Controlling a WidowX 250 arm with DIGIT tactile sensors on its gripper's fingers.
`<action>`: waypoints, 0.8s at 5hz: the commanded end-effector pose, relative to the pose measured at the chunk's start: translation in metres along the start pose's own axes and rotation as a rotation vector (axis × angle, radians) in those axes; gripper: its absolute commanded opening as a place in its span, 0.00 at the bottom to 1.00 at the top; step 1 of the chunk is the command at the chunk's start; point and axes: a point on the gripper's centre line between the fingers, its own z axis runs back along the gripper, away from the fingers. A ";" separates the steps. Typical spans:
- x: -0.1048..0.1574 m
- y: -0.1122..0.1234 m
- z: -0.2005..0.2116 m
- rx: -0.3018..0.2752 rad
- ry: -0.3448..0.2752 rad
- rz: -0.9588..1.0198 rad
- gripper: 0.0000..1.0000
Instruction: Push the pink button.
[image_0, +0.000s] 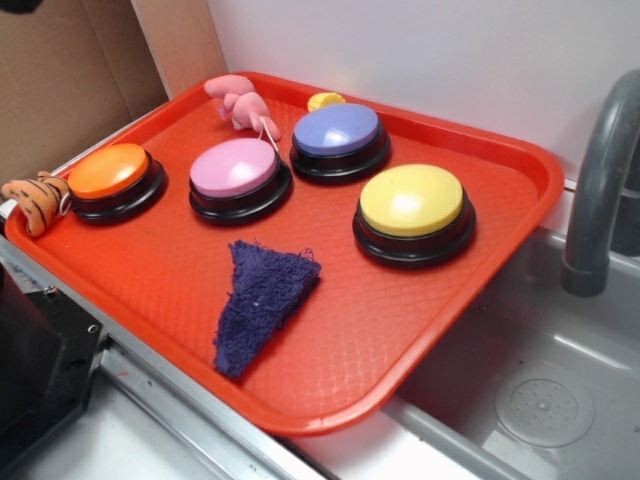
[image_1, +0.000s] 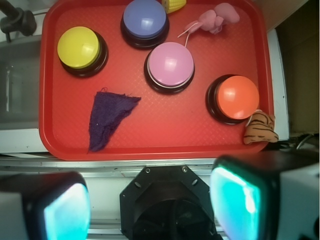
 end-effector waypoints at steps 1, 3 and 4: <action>0.000 0.000 0.000 0.000 0.000 0.000 1.00; 0.084 -0.009 -0.072 0.172 -0.015 -0.198 1.00; 0.108 0.003 -0.106 0.203 -0.036 -0.219 1.00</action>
